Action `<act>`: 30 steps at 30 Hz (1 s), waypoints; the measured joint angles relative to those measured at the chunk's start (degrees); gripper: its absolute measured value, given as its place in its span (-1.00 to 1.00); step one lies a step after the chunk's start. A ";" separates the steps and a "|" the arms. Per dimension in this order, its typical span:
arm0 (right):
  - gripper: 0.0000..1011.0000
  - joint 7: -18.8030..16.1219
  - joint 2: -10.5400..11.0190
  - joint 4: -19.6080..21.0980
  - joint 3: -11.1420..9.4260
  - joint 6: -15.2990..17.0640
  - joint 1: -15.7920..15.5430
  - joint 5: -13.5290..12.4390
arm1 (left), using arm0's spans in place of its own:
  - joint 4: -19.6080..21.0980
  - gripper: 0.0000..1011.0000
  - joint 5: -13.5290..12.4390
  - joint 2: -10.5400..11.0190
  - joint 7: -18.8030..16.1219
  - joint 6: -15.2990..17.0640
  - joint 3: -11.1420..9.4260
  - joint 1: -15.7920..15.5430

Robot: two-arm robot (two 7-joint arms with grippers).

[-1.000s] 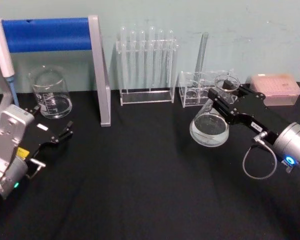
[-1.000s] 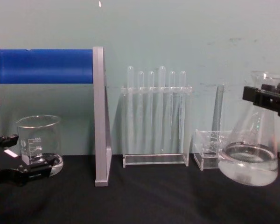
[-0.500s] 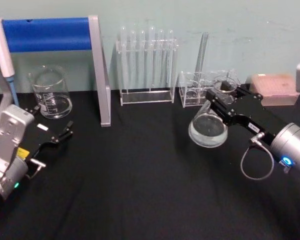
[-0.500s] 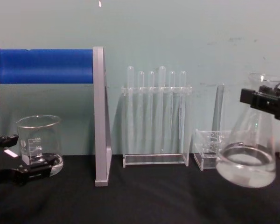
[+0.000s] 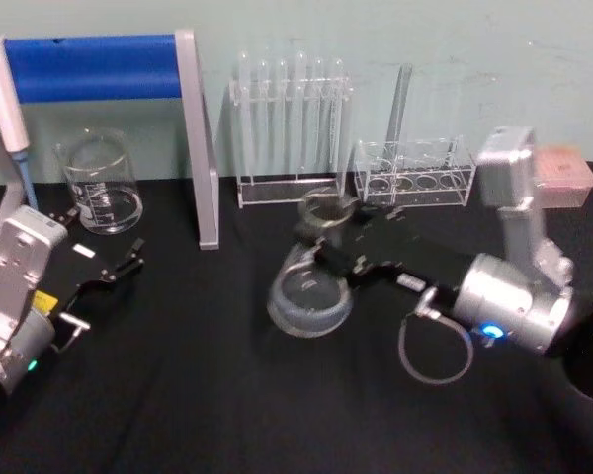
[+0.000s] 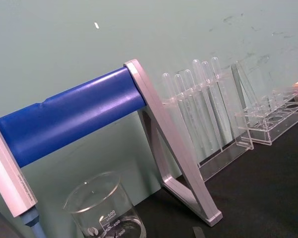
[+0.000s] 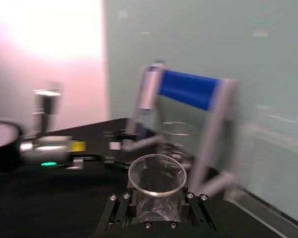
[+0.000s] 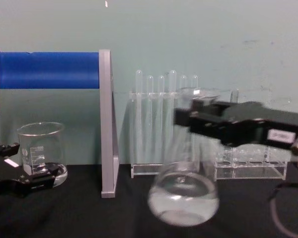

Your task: Grasp the erlenmeyer flask with one hand, shake it three times, then place it back.

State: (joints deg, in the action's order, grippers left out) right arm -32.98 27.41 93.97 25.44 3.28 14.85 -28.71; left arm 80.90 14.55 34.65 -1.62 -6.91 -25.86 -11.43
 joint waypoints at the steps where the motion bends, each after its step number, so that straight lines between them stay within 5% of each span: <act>1: -0.11 0.00 0.00 0.00 0.00 0.00 0.00 0.00 | 0.00 0.98 0.00 0.00 0.00 0.00 0.00 0.00; 6: -0.11 -5.61 -0.81 -1.35 4.87 -0.65 3.19 -0.50 | 0.00 0.98 0.00 0.00 0.00 0.00 0.00 0.00; 15: -0.11 -3.96 -0.87 -1.91 5.78 -1.16 3.65 -1.11 | 0.00 0.98 0.00 0.00 0.00 0.00 0.00 0.00; 20: -0.11 1.88 -0.31 -1.10 3.28 -1.46 1.75 -1.28 | 0.00 0.98 0.00 0.00 0.00 0.00 0.00 0.00; 30: -0.11 17.16 0.92 2.53 -7.13 -1.11 -5.38 0.29 | 0.00 0.98 0.00 0.00 0.00 0.00 0.00 0.00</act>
State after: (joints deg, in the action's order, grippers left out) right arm -15.82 28.33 96.50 18.31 2.17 9.47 -28.42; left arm 80.90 14.55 34.65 -1.62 -6.91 -25.86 -11.43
